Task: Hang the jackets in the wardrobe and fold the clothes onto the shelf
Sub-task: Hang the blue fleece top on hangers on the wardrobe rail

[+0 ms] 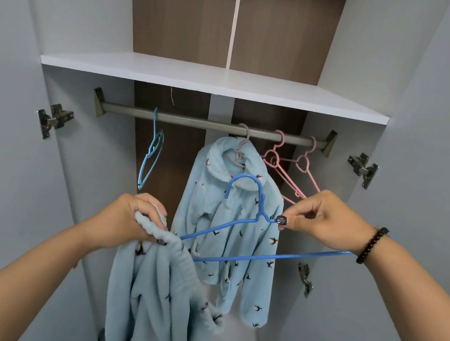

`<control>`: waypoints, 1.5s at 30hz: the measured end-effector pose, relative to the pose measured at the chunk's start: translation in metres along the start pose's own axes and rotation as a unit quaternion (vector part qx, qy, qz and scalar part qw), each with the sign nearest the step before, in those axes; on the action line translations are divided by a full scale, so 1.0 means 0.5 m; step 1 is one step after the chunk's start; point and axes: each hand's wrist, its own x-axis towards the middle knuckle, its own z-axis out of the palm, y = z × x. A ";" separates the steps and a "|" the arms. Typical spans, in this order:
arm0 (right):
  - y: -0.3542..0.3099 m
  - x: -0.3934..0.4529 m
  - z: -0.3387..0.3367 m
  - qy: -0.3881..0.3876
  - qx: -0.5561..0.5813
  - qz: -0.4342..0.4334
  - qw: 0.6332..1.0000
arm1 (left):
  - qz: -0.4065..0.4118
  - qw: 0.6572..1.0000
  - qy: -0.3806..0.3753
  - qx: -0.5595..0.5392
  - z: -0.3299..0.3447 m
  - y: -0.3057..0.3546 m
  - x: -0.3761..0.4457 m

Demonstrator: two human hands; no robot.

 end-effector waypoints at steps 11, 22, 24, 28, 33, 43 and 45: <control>-0.024 0.027 -0.017 0.007 -0.015 -0.035 0.999 | -0.058 0.996 -0.042 0.049 -0.029 -0.054 0.005; -0.023 0.056 -0.030 -0.018 0.004 -0.031 0.999 | 0.098 0.992 -0.076 -0.026 0.022 0.036 0.038; -0.031 0.066 -0.004 -0.005 0.003 -0.039 0.999 | 0.125 0.990 -0.059 -0.040 0.046 0.071 0.050; -0.038 0.082 0.053 0.063 0.035 -0.034 0.997 | 0.083 0.994 0.001 -0.072 0.079 0.105 0.071; -0.021 0.083 0.109 0.109 0.023 -0.041 0.993 | 0.043 0.997 0.068 0.001 0.093 0.085 0.071; 0.064 0.054 0.201 0.423 0.050 -0.121 0.897 | -0.007 0.965 0.262 0.017 0.061 0.055 0.077; 0.066 0.056 0.243 0.365 0.099 -0.102 0.920 | -0.007 0.958 0.285 -0.012 0.043 0.070 0.080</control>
